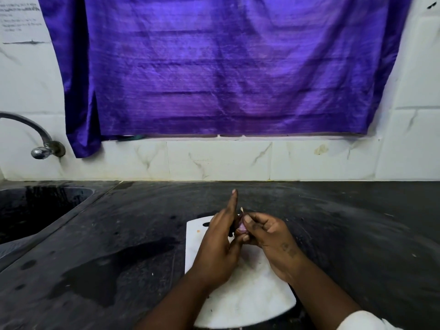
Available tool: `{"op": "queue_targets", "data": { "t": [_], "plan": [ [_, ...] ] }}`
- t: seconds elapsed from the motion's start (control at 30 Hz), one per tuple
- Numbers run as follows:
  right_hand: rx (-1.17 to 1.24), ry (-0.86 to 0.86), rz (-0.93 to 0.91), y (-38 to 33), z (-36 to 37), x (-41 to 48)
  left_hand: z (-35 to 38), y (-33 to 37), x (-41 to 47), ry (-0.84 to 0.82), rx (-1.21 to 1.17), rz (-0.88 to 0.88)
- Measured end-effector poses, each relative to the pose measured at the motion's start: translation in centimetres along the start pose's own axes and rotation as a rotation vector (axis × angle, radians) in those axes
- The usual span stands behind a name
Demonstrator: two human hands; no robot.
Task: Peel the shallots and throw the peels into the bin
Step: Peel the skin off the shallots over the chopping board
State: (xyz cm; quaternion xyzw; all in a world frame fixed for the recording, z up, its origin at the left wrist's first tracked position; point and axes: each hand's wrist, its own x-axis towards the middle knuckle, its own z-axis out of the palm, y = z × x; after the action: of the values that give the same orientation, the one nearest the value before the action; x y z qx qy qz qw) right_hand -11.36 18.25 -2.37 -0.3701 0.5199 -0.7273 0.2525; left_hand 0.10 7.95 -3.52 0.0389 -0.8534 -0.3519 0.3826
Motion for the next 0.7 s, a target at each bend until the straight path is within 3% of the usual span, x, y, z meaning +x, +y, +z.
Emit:
{"op": "queue_targets", "data": {
  "t": [0.27,0.4,0.53,0.7],
  "plan": [
    [0.019,0.012,0.003,-0.33,0.29,-0.14,0.12,-0.06,0.18,0.041,0.013,0.044],
    [0.055,0.067,0.054,-0.55,0.08,-0.18,-0.52,0.50,0.06,0.140,0.046,0.036],
    [0.032,0.099,0.088,-0.70,0.21,-0.33,-0.60,0.59,-0.07,0.112,-0.016,0.046],
    [0.013,0.100,0.113,-0.88,0.17,-0.12,-0.54,0.48,0.19,0.197,-0.117,0.008]
  ]
}}
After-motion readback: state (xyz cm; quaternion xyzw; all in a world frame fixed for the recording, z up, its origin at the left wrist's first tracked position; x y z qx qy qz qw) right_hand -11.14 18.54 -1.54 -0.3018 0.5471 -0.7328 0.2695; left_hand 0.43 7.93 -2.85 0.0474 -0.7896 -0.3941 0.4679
